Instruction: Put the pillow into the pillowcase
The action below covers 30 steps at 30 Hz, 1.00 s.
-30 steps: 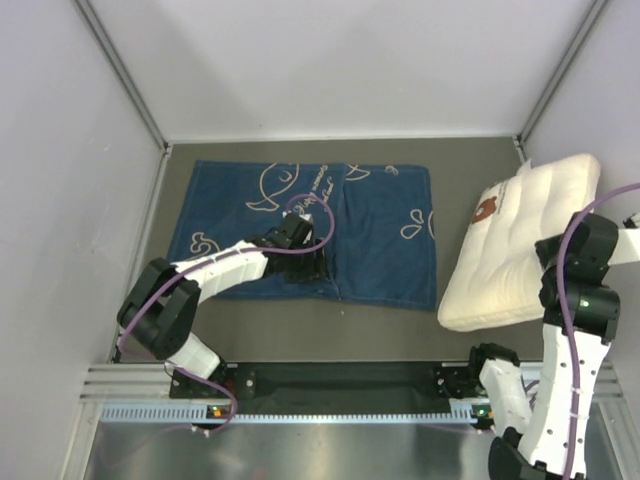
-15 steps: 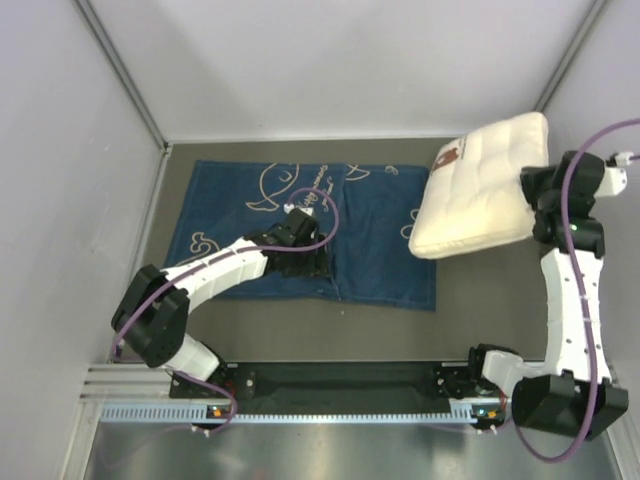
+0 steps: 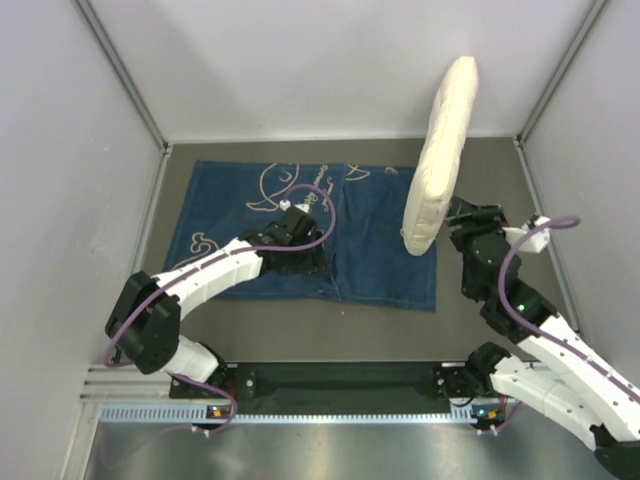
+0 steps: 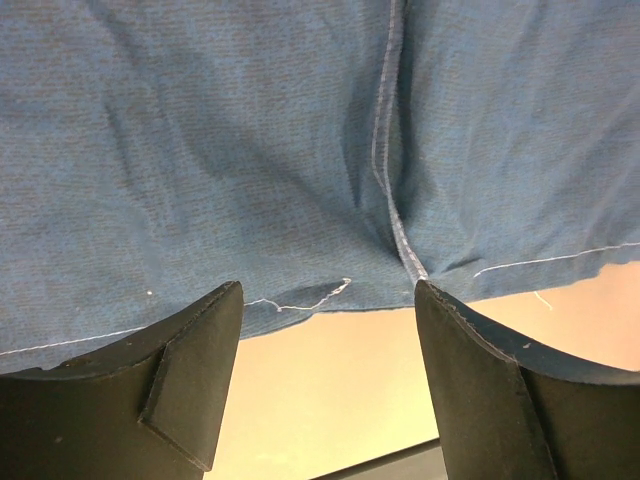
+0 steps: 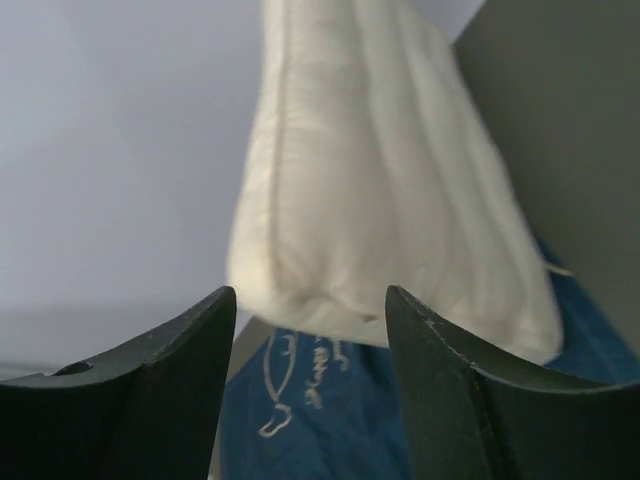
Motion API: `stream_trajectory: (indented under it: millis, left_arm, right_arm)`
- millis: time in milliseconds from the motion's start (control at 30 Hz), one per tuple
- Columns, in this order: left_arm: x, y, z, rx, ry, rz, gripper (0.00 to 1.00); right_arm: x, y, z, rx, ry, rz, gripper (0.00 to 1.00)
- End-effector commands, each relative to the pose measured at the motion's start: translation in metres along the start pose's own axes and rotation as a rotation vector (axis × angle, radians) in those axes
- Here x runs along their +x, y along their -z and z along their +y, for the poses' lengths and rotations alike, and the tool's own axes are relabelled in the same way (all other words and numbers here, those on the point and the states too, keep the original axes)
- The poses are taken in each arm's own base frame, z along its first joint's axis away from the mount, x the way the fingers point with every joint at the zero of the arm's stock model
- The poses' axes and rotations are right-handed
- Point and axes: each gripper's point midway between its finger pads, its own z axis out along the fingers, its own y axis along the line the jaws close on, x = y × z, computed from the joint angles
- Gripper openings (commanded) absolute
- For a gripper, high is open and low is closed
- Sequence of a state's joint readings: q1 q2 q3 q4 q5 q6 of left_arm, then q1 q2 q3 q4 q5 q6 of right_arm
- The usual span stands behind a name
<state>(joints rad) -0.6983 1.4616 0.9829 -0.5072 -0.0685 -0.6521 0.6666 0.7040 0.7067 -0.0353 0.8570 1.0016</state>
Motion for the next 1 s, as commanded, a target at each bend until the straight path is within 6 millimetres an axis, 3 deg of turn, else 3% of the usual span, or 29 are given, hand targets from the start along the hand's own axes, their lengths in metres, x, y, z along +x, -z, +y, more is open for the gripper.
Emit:
stream_trajectory:
  millis: [0,33,67,133,267,333,400,467,500,567,600,633,733,833,967]
  left_arm:
    - [-0.015,0.006,-0.016,0.053,-0.007,-0.023,0.75]
    - [-0.014,0.004,-0.018,0.062,-0.004,-0.016,0.75]
    - [-0.014,0.001,-0.02,0.063,-0.007,-0.013,0.75]
    - [-0.018,-0.001,-0.02,0.057,-0.011,-0.02,0.75]
    - [-0.031,0.001,-0.027,0.065,-0.016,-0.048,0.76]
    - [-0.044,0.006,-0.034,0.078,-0.024,-0.085,0.79]
    - [-0.068,0.016,-0.05,0.129,-0.046,-0.159,0.98]
    - [-0.092,0.027,-0.069,0.209,-0.084,-0.26,0.98]
    - [-0.12,0.035,-0.089,0.295,-0.094,-0.39,0.98]
    - [-0.13,0.028,-0.109,0.381,-0.146,-0.426,0.99]
    - [-0.149,0.04,-0.13,0.442,-0.158,-0.462,0.99]
    - [-0.149,0.027,-0.138,0.457,-0.152,-0.436,0.99]
    - [-0.17,0.042,-0.175,0.581,-0.136,-0.535,0.99]
    - [-0.172,0.052,-0.188,0.669,-0.117,-0.609,0.99]
    - [-0.164,0.052,-0.193,0.666,-0.155,-0.647,0.99]
  right_arm:
    - [-0.043,0.022,-0.058,0.252,0.029,-0.159,0.63]
    - [-0.049,0.024,-0.053,0.255,0.061,-0.156,0.69]
    - [-0.052,0.025,-0.053,0.26,0.104,-0.153,0.83]
    - [-0.06,0.025,-0.046,0.258,0.236,-0.147,0.99]
    - [-0.062,0.014,-0.017,0.189,0.462,-0.056,1.0]
    - [-0.043,0.007,0.003,0.099,0.521,0.064,1.0]
    - [-0.021,-0.006,0.025,-0.001,0.578,0.198,1.0]
    - [-0.005,-0.015,0.039,-0.054,0.638,0.274,1.0]
    - [0.005,-0.025,0.047,-0.067,0.672,0.308,1.0]
    - [0.006,-0.034,0.046,-0.021,0.672,0.299,1.0]
    - [0.009,-0.037,0.047,-0.024,0.665,0.297,1.0]
    - [0.009,-0.04,0.048,-0.029,0.654,0.294,1.0]
    - [0.015,-0.048,0.051,-0.035,0.639,0.314,1.0]
    - [0.033,-0.053,0.054,-0.056,0.664,0.397,1.0]
    - [0.04,-0.061,0.039,0.029,0.707,0.426,1.0]
